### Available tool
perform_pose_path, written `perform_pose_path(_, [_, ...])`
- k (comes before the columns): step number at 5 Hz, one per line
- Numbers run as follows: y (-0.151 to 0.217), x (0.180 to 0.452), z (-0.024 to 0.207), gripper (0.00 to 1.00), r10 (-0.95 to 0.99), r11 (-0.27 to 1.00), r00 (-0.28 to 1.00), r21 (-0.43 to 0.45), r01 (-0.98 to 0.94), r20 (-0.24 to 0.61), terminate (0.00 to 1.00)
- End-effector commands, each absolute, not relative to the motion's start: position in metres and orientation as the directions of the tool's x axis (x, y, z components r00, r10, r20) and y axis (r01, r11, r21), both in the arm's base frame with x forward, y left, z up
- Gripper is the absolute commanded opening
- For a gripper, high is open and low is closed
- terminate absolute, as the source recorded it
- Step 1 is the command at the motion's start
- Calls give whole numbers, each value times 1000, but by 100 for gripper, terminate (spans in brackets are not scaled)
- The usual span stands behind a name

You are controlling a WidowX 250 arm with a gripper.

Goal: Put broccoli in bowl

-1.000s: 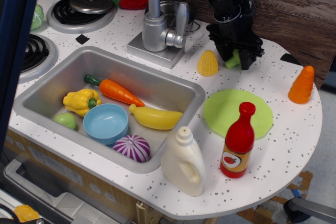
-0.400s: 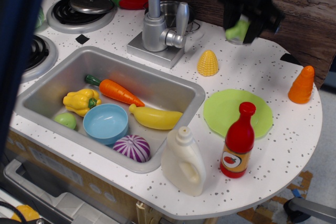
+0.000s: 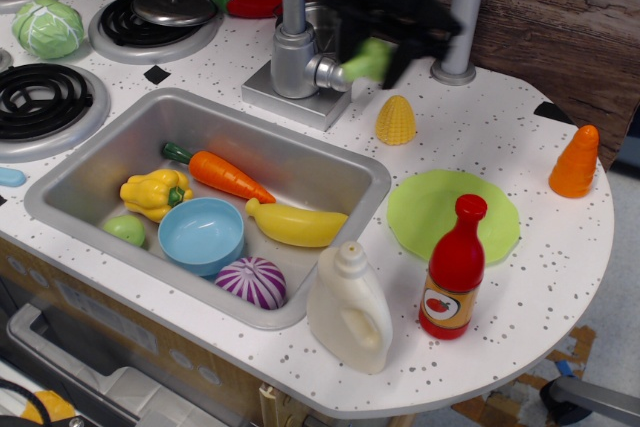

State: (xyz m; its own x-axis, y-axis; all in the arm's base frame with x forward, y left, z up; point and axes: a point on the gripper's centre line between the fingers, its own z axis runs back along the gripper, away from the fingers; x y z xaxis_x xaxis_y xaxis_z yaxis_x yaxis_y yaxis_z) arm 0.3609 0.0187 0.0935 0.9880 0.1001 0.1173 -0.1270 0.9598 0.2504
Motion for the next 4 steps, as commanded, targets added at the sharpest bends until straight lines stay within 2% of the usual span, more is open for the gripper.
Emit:
perform_pose_path(1, [70, 325, 102, 0, 133, 948, 978, 267, -173, 161, 0])
perform_pose_path(3, [124, 282, 50, 0, 120, 973, 985, 182, -141, 121, 0])
perform_pose_path(4, [124, 279, 43, 100, 119, 982, 987, 133, -133, 107, 0])
